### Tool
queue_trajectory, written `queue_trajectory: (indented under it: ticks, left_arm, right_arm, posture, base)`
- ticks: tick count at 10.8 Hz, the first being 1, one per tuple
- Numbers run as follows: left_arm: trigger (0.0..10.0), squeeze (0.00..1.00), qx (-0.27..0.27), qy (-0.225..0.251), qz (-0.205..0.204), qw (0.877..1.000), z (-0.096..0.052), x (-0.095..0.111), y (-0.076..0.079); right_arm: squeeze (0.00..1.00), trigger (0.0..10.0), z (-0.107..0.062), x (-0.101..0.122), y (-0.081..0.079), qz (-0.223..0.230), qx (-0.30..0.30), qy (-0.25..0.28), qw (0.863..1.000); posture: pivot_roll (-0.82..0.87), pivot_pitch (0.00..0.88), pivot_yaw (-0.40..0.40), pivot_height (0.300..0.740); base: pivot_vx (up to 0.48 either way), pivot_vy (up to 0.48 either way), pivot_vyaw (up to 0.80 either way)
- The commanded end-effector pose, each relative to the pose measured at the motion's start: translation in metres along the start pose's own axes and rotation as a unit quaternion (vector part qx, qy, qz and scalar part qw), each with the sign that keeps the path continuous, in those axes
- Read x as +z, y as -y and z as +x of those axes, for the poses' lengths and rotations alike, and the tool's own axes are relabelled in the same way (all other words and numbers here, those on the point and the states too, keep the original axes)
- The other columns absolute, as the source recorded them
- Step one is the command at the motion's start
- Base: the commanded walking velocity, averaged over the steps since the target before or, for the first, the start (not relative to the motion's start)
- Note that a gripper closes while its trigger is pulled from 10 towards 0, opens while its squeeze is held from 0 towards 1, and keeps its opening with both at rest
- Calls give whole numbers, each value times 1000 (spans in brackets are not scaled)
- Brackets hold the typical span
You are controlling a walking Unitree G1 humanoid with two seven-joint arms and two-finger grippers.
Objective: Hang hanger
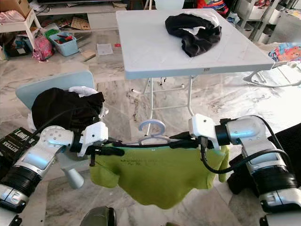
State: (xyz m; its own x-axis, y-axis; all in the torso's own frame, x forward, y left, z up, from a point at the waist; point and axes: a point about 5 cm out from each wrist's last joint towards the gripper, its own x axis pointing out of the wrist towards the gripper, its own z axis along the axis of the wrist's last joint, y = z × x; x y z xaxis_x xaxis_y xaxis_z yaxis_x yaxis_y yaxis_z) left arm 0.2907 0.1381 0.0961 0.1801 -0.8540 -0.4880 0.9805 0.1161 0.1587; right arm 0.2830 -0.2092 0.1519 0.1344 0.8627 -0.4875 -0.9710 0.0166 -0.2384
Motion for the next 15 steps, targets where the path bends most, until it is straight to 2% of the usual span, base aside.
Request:
queue_trajectory:
  ticks: [1,6,7,8,9,10,11,12,14,15]
  left_arm:
    - [0,0,16,-2,7,1000,-3,1,-5]
    - [0,0,51,1,15,999,-3,-4,-12]
    - [0,0,58,3,17,998,-3,-5,-13]
    - [0,0,63,7,17,998,-4,-5,-14]
    - [0,0,69,8,17,997,-4,-6,-15]
    - [0,0,79,13,16,997,-4,-5,-17]
    - [0,0,79,13,17,997,-4,-5,-17]
    - [0,0,80,11,18,997,-5,-7,-16]
    - [0,0,77,10,29,997,-7,-8,-14]
    - [0,0,71,10,39,997,-5,-7,-13]
  right_arm:
    - [0,10000,-2,9,7,-25,-3,4,1000]
    - [0,10000,1,10,9,-26,-7,6,1000]
    - [0,10000,1,9,13,-11,-24,2,1000]
    - [0,10000,6,9,23,10,-59,-12,998]
    - [0,10000,10,9,26,6,-66,-13,998]
    - [1000,10000,16,5,20,-8,-50,-23,998]
    - [1000,10000,18,1,18,-22,-52,-41,998]
    - [1000,10000,20,-6,17,-66,-68,-75,993]
    - [1000,10000,13,-17,25,-122,-82,-147,978]
    - [1000,10000,14,-20,23,-122,-73,-137,980]
  posture:
    - [-105,0,-8,740]
    - [-103,0,-6,740]
    - [-103,0,-6,740]
    - [-104,0,-6,740]
    - [-104,0,-6,740]
    - [-102,0,-9,740]
    - [-100,0,-11,740]
    - [-99,0,-12,740]
    - [-99,0,-12,740]
    - [-102,0,-10,740]
  base:
    - [0,0,0]
    - [0,0,0]
    - [0,0,0]
    - [0,0,0]
    - [0,0,0]
    - [0,0,0]
    - [0,0,0]
    - [0,0,0]
    - [0,0,0]
    - [0,0,0]
